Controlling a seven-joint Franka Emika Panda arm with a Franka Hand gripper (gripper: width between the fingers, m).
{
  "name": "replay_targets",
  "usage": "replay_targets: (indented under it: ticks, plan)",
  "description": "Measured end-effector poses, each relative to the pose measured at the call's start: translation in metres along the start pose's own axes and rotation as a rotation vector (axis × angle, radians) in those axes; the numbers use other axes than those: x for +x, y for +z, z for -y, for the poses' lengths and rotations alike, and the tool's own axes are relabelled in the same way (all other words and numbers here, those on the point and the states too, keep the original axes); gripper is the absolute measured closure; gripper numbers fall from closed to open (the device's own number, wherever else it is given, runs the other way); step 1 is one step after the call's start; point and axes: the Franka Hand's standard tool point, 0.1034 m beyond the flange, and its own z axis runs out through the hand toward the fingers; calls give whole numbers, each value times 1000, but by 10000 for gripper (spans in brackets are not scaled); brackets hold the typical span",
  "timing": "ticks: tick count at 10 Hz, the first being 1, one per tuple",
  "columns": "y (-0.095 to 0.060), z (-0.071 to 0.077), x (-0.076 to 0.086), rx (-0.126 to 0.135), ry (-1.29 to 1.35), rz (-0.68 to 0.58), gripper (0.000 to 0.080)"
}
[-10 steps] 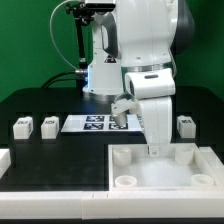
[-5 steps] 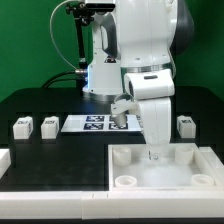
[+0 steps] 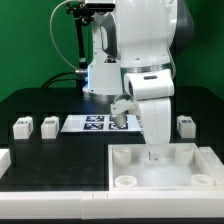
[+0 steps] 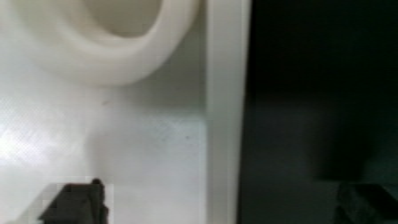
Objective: Assemble one leg
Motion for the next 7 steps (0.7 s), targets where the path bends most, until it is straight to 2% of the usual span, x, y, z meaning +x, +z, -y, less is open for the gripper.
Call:
replay_targets:
  ticks: [2, 3, 4, 5, 7]
  plan:
    - [-24, 9, 11, -12, 182, 12, 151]
    - [-37, 15, 23, -18, 274, 19, 151]
    - [-45, 23, 36, -24, 356, 17, 151]
    - [-49, 42, 61, -16, 584, 19, 151]
    - [-56, 66, 95, -13, 883, 17, 151]
